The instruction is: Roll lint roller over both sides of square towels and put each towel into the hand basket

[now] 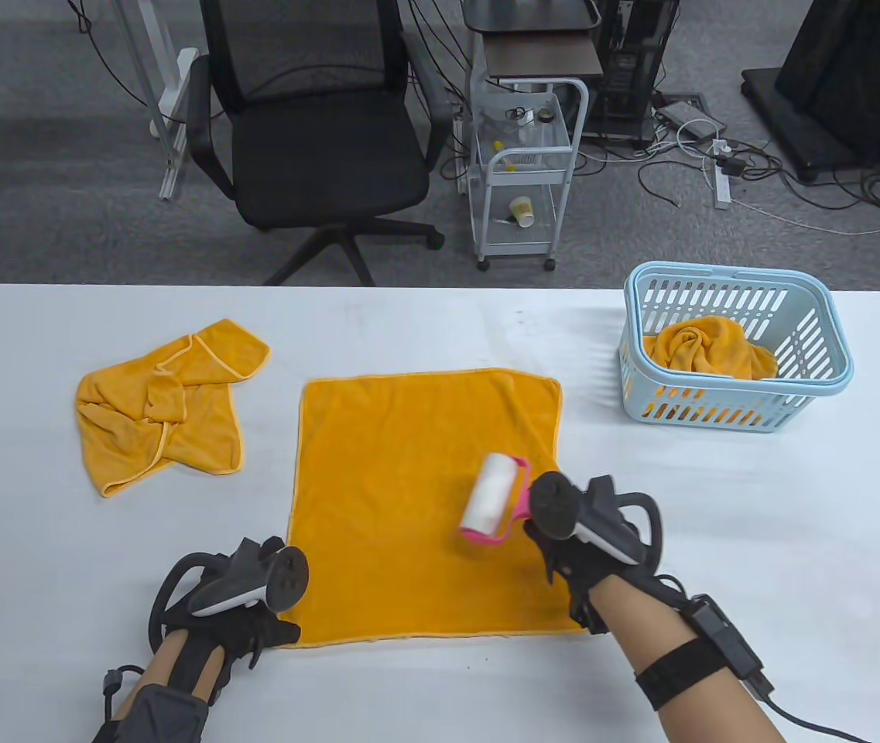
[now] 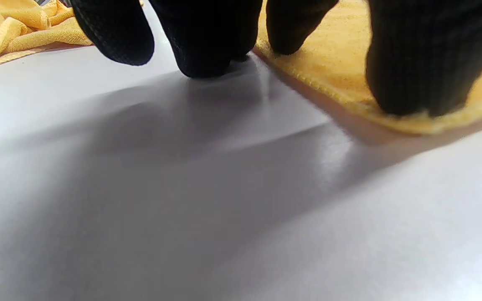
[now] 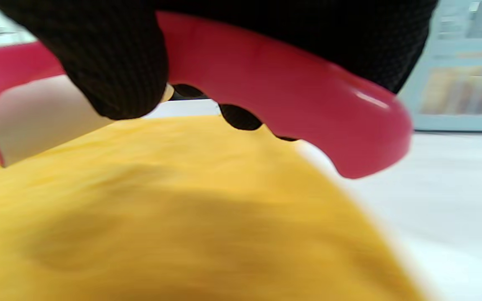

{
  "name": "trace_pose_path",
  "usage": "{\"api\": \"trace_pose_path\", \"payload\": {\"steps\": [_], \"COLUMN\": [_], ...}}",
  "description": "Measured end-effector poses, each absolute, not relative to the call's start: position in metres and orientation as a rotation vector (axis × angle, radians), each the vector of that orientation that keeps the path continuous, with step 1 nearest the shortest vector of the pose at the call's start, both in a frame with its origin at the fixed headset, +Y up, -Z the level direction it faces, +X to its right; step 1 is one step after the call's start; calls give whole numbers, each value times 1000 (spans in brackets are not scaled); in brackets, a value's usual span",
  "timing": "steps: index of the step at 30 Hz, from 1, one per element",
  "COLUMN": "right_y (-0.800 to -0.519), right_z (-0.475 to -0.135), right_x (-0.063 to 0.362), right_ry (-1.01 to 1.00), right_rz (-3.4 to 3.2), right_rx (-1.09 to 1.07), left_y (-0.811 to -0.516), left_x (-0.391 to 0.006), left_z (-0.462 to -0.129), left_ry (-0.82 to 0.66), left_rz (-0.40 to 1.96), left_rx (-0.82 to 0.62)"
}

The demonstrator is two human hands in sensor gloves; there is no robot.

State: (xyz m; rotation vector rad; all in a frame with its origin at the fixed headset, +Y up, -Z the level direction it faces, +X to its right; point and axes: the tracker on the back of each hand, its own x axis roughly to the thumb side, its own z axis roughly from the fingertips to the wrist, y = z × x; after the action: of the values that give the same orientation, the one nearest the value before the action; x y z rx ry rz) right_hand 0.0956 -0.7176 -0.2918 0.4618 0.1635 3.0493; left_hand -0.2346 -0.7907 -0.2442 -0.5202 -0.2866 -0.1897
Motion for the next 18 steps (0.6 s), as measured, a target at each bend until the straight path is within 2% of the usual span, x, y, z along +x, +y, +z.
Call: {"api": "trace_pose_path", "payload": {"steps": [3,9,14,18], "right_y": [-726,-747,-756,-745], "right_z": [-276,-260,-263,-269], "right_x": [30,-24,-11,31], "right_ry": [204,267,298,503], "right_rz": [3010,3022,3126,3218], "right_rx": [715,914,923,778], "left_y": [-791,-791,-791,-791], "left_x": [-235,-236,-236,-236], "left_z": [-244,-244,-245,-245], "left_ry": [-286,-284,-286,-286], "left_rz": [-184,-179,-177,-182], "left_rx": [-521,-521,-521,-520]}}
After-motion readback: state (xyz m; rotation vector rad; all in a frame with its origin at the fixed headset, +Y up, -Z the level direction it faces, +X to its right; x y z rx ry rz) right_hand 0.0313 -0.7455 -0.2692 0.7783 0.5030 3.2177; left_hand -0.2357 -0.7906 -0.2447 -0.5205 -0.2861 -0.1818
